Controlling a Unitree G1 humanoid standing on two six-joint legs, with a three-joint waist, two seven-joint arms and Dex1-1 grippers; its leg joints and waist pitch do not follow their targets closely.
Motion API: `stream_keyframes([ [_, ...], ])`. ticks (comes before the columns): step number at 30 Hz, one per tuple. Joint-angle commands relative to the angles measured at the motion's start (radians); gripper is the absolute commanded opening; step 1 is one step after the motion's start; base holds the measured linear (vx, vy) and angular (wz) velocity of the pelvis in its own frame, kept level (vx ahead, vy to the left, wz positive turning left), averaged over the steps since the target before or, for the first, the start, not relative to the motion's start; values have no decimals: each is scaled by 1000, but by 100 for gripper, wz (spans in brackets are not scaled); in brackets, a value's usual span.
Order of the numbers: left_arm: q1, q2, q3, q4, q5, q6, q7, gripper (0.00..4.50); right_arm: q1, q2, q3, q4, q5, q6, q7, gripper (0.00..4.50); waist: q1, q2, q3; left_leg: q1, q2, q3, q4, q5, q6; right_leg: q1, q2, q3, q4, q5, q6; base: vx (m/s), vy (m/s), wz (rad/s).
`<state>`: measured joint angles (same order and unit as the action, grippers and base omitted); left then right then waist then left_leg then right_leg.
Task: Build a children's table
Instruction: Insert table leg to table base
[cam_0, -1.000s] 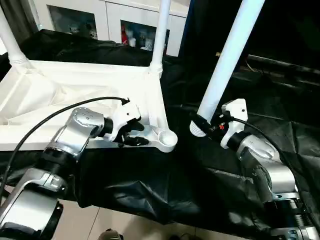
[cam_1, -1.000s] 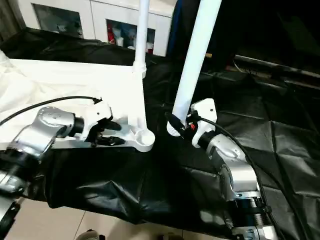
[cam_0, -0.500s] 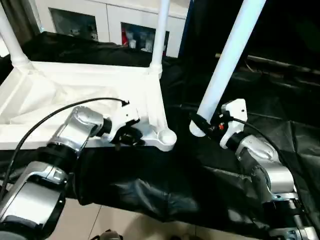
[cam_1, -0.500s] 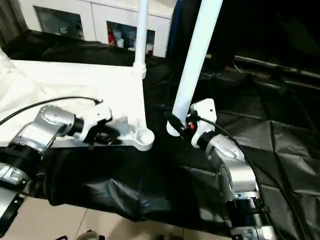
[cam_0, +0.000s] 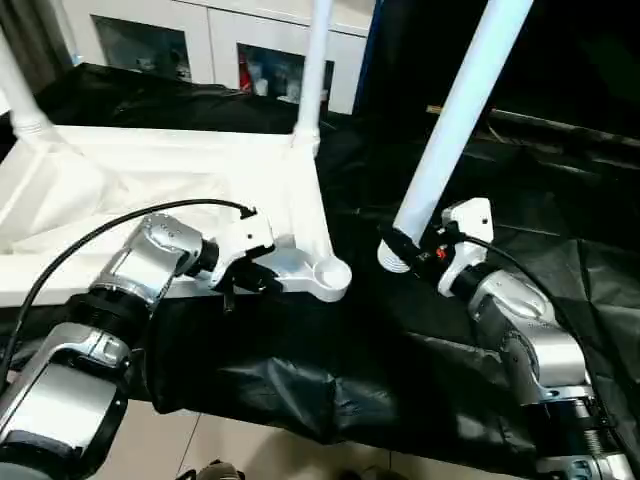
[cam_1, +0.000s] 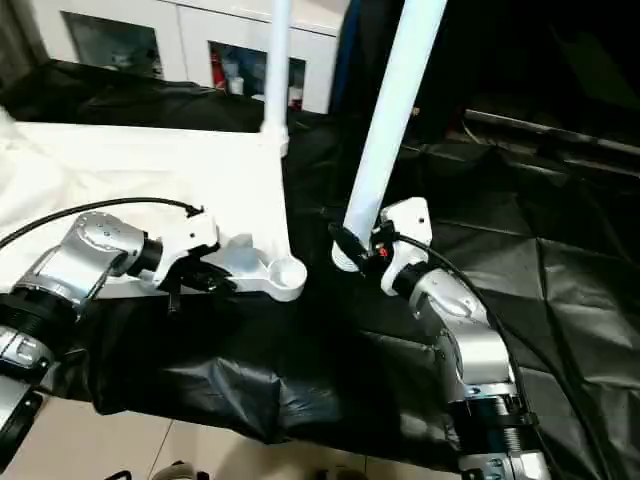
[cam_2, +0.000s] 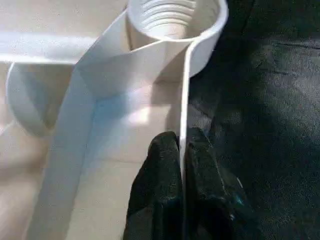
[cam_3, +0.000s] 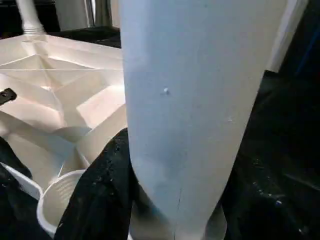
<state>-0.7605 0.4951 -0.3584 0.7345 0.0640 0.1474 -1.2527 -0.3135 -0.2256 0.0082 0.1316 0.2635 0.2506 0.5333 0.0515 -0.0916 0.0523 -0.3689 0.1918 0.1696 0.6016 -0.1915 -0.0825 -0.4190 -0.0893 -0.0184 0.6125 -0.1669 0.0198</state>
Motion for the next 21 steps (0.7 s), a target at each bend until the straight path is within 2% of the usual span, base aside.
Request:
stream_keyframes([
  [1, -3, 6, 40, -7, -24, 2, 6, 2, -6, 1, -12, 4, 17, 6, 8, 191, 7, 21, -68, 8, 22, -1, -83, -190, -16, 55, -35, 18, -51, -102, -230, 0, 0, 0],
  [4, 13, -1, 59, -32, -49, 10, -1, 2, -6, 8, -17, -3, 43, 34, 18, 191, 7, 21, -67, 10, 22, 1, -82, -180, -3, 56, -35, 19, -50, -80, -243, 0, 0, 0],
  [5, 26, -10, 65, -50, -60, 14, -1, 0, -8, 12, -21, -11, 74, 63, 38, 190, 8, 24, -67, 13, 23, 2, -81, -185, 0, 54, -35, 19, -51, -88, -247, 0, 0, 0],
  [7, 55, -30, 71, -92, -83, 29, 0, 0, -15, 19, -22, -21, 131, 116, 86, 190, 8, 23, -66, 11, 26, 2, -82, -186, 11, 57, -37, 20, -49, -82, -261, 0, 0, 0],
  [8, 68, -40, 65, -107, -84, 30, 5, 0, -22, 18, -15, -15, 138, 128, 102, 190, 8, 24, -66, 13, 27, 3, -82, -186, 12, 55, -36, 20, -49, -82, -265, 0, 0, 0],
  [12, 101, -72, 46, -133, -71, 31, 30, 0, -66, 18, 25, 42, 98, 124, 123, 190, 12, 24, -64, 16, 27, 6, -82, -192, 8, 51, -36, 20, -52, -103, -263, 0, 0, 0],
  [13, 111, -86, 42, -138, -63, 30, 40, 0, -103, 31, 34, 83, 84, 126, 117, 190, 13, 21, -63, 16, 27, 7, -83, -209, -1, 49, -37, 20, -57, -145, -250, 0, 0, 0],
  [14, 111, -86, 42, -138, -63, 30, 40, 0, -103, 31, 34, 83, 84, 126, 117, 190, 12, 22, -62, 15, 27, 5, -84, -214, -5, 48, -38, 20, -56, -160, -247, 0, 0, 0],
  [15, 117, -92, 40, -141, -58, 30, 46, 0, -118, 35, 40, 99, 80, 133, 115, 190, 13, 18, -62, 16, 26, 5, -84, -222, -11, 47, -38, 20, -59, -192, -236, 0, 0, 0],
  [18, 130, -95, 31, -153, -40, 27, 62, 0, -153, 27, 71, 140, 54, 162, 111, 190, 16, 21, -61, 17, 28, 5, -85, -221, -16, 46, -39, 21, -61, -203, -224, 0, 0, 0],
  [19, 131, -95, 30, -154, -39, 27, 62, 0, -154, 27, 73, 142, 53, 163, 111, 190, 18, 21, -63, 15, 26, 5, -85, -201, -17, 48, -37, 21, -58, -178, -219, 0, 0, 0],
  [20, 133, -95, 31, -157, -39, 30, 64, 0, -159, 24, 81, 151, 45, 166, 116, 190, 17, 15, -64, 13, 26, 6, -84, -192, -15, 49, -36, 21, -57, -169, -218, 0, 0, 0],
  [21, 133, -94, 30, -157, -36, 30, 66, 0, -165, 19, 94, 163, 32, 173, 123, 190, 19, 17, -65, 13, 25, 5, -84, -181, -15, 50, -37, 20, -55, -158, -217, 0, 0, 0],
])
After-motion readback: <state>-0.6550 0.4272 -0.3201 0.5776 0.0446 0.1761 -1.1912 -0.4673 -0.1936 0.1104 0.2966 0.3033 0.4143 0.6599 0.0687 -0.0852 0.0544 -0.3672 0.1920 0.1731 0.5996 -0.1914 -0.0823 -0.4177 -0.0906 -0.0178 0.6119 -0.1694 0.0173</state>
